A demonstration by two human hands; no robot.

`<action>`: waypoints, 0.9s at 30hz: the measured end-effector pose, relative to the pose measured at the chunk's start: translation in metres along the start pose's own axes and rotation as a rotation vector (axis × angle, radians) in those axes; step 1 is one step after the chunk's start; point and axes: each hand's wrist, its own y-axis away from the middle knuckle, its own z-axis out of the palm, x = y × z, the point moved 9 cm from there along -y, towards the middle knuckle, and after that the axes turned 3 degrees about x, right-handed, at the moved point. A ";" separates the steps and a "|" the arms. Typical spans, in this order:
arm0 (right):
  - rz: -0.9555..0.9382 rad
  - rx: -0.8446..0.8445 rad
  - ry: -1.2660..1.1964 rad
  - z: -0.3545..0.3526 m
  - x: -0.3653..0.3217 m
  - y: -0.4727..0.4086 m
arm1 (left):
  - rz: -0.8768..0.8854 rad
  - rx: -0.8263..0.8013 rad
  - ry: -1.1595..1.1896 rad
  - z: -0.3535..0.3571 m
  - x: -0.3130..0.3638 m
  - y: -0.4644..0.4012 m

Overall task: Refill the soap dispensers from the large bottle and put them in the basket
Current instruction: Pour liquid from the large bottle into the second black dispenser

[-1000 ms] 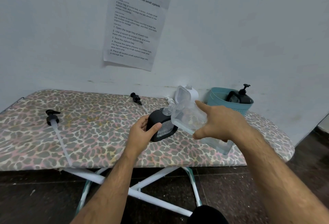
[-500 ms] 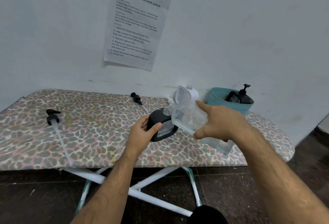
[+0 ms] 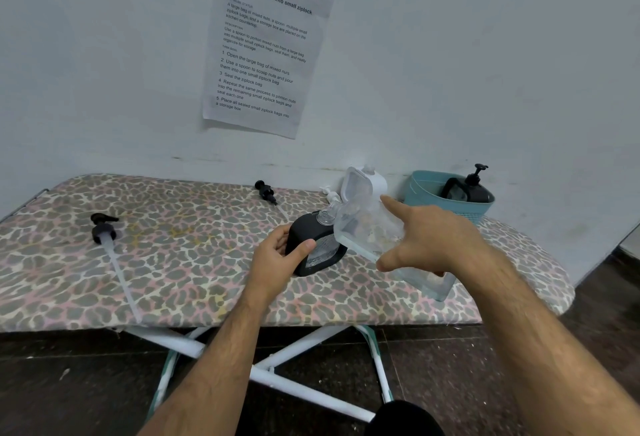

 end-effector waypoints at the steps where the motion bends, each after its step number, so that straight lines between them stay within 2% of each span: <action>1: 0.000 -0.002 0.000 0.000 0.000 0.000 | 0.001 -0.001 0.001 0.000 0.000 0.000; 27: 0.002 -0.014 0.002 0.000 0.000 0.000 | -0.007 0.011 -0.006 -0.002 -0.004 -0.001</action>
